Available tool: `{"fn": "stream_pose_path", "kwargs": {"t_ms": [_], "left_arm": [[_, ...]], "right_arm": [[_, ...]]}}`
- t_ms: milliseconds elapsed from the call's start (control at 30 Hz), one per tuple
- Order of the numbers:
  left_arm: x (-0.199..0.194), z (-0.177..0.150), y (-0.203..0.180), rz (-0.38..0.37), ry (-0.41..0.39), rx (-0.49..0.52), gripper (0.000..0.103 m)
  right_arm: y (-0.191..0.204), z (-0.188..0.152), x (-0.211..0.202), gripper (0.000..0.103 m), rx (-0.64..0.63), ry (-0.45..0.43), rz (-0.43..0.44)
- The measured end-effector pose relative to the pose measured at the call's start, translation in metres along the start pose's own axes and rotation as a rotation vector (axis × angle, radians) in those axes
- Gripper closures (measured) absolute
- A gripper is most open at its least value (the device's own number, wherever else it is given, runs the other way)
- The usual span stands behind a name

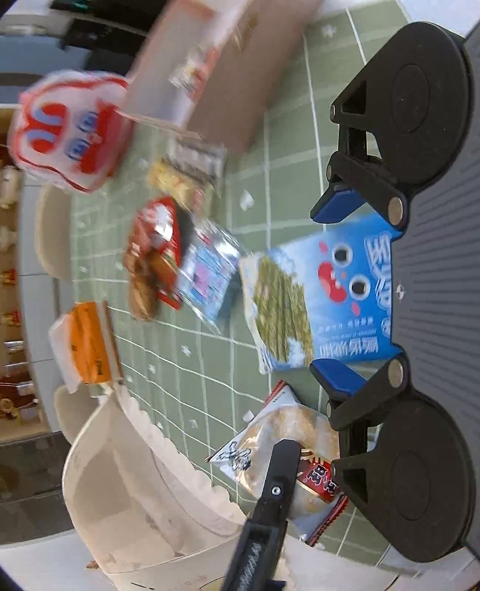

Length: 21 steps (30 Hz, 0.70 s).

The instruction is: Organize snacks

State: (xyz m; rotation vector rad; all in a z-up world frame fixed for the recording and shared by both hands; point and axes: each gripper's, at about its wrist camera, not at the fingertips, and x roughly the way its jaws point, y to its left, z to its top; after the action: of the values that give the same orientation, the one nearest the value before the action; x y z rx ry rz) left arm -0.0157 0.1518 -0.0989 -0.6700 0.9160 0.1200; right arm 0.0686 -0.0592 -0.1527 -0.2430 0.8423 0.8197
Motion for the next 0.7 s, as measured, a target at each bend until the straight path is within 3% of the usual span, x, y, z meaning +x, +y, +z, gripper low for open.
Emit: {"fn": "stream_pose_path", "kwargs": {"t_ms": [467, 567, 700], "left_arm": [[-0.002, 0.002, 0.001, 0.034, 0.012, 0.011, 0.082], [-0.002, 0.002, 0.000, 0.033, 0.014, 0.011, 0.082], [-0.002, 0.000, -0.003, 0.022, 0.026, 0.014, 0.082]], "right_arm": [[0.027, 0.001, 0.027, 0.013, -0.121, 0.054, -0.024], [0.032, -0.001, 0.026, 0.015, -0.185, 0.061, -0.027], [0.025, 0.002, 0.013, 0.021, -0.160, 0.062, -0.004]]}}
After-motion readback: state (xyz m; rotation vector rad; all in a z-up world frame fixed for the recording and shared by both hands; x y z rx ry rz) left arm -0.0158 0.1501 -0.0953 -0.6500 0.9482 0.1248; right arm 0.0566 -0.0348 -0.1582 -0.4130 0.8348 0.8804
